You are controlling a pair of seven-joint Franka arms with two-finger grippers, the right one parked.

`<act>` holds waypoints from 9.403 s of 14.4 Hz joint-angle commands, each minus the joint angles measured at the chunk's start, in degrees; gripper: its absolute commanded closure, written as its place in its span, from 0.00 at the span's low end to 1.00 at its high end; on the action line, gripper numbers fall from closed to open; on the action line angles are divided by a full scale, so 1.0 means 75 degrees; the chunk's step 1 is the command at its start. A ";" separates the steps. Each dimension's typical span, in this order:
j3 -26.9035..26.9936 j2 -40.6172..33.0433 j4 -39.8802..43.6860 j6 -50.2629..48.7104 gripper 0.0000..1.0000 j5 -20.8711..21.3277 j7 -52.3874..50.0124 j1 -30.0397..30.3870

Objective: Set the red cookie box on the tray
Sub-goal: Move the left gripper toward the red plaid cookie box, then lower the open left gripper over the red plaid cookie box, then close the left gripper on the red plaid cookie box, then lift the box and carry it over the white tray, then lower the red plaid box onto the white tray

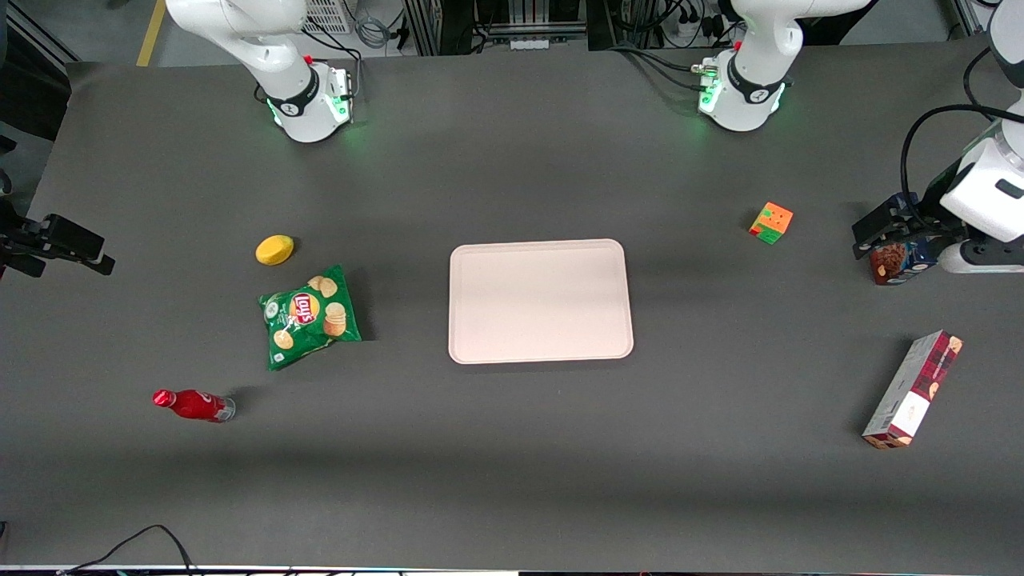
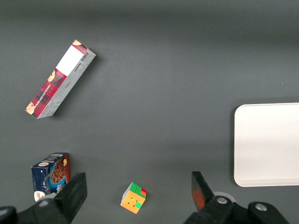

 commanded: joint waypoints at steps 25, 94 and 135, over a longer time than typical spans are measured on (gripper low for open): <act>0.0987 0.0608 0.0167 0.0033 0.00 0.0320 0.2214 0.0014; 0.2406 0.3293 0.2742 0.0294 0.89 -0.0770 0.8406 0.0600; -0.4239 0.2681 -0.2282 0.3595 0.86 0.1549 -0.6041 -0.0326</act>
